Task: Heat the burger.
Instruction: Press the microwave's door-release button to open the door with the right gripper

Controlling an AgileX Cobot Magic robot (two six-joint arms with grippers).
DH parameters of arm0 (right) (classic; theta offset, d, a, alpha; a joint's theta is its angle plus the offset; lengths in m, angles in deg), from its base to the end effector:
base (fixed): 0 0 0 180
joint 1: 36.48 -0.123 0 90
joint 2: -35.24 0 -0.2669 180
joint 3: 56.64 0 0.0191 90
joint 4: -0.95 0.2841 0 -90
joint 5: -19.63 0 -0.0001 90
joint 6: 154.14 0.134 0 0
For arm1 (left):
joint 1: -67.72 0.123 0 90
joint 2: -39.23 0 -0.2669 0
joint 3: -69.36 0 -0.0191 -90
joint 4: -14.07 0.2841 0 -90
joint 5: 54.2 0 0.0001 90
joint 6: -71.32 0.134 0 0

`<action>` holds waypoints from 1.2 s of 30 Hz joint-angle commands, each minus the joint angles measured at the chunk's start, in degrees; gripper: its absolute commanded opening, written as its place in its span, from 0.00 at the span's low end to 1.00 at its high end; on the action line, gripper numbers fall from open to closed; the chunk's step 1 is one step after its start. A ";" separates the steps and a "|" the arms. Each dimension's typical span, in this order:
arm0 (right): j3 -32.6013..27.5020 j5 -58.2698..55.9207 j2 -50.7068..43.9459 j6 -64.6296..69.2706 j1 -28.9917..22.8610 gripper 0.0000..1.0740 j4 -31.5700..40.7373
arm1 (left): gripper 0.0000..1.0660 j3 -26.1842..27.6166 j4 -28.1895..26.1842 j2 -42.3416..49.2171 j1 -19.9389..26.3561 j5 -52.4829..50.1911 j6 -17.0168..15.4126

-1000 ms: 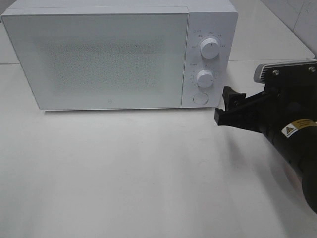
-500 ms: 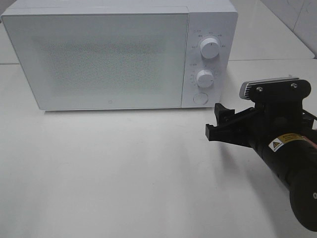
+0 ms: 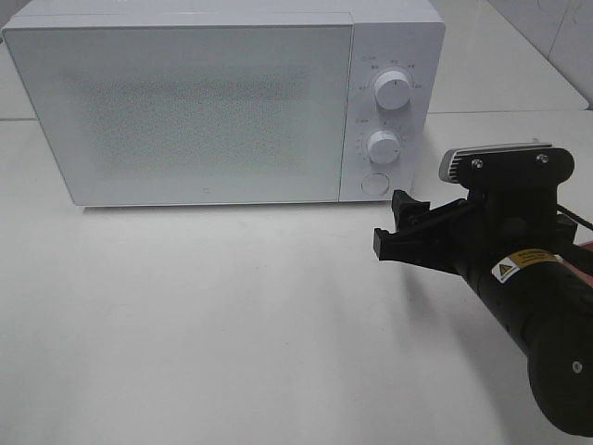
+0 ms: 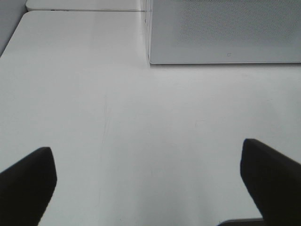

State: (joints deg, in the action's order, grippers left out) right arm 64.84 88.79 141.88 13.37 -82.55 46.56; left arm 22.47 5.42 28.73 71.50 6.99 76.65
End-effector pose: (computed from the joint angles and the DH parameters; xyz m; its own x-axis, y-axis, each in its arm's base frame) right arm 0.2480 0.1285 0.0853 -0.1743 -0.0412 -0.9838 -0.0638 0.9975 -0.0305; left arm 0.0845 -0.0121 0.2778 -0.4720 -0.0115 -0.8815 0.0598 0.9972 -0.0450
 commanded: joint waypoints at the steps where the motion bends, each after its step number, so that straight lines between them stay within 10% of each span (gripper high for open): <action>1: 0.52 10.94 -0.29 2.12 -0.11 0.70 -0.06 | 0.94 -0.17 -0.46 0.00 0.23 0.11 0.17; 22: 0.34 5.90 -0.29 58.90 -0.11 0.65 1.89 | 0.94 -0.17 -0.46 0.00 0.23 0.11 0.17; 36: 0.34 -1.72 -0.11 90.76 -0.11 0.15 3.50 | 0.94 -0.17 -0.46 0.00 0.23 0.11 0.17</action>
State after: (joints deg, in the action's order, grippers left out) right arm 64.84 87.30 141.88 103.38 -82.55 49.94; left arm 22.47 5.42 28.73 71.50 6.99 76.65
